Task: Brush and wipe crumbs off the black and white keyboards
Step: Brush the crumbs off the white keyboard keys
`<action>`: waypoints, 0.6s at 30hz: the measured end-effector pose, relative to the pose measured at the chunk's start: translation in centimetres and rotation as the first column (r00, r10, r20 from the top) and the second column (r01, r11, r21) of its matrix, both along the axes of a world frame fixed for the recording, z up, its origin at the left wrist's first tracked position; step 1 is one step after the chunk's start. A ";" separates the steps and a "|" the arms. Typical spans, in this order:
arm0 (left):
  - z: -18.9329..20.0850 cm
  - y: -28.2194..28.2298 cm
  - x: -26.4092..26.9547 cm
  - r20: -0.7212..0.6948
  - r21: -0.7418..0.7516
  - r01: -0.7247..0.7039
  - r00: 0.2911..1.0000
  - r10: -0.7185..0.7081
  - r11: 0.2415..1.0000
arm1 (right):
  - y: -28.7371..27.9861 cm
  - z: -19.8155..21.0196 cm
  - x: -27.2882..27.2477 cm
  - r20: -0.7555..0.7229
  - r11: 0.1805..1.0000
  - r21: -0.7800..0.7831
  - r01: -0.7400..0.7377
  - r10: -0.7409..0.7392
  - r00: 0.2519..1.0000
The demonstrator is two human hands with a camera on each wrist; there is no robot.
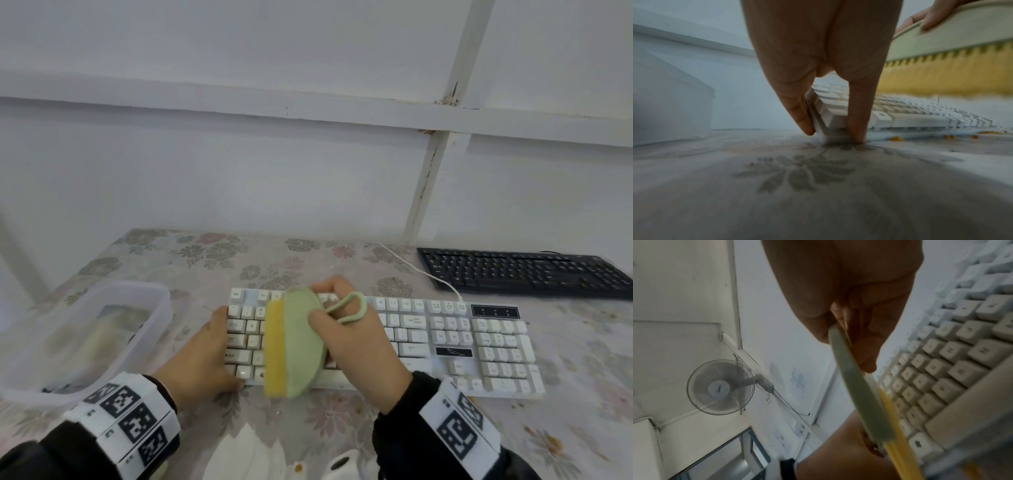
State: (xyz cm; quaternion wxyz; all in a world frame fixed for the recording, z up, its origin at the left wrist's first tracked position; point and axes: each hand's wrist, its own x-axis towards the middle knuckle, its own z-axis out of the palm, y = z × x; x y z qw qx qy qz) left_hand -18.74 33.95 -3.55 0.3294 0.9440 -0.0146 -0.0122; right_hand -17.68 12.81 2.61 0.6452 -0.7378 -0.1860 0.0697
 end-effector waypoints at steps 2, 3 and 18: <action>-0.1 0.0 0.1 -0.002 0.009 0.004 1.000 -0.004 1.000 | 0.4 0.0 0.5 0.040 0.995 0.070 0.065 -0.068 0.997; -0.1 0.1 0.1 -0.003 0.010 0.001 1.000 -0.001 1.000 | 0.7 -0.2 0.6 0.062 0.994 0.079 0.080 -0.085 0.994; -0.1 0.1 0.1 -0.017 0.008 -0.008 1.000 0.008 1.000 | 0.2 -1.1 -0.1 -0.016 1.000 0.025 0.010 -0.010 1.000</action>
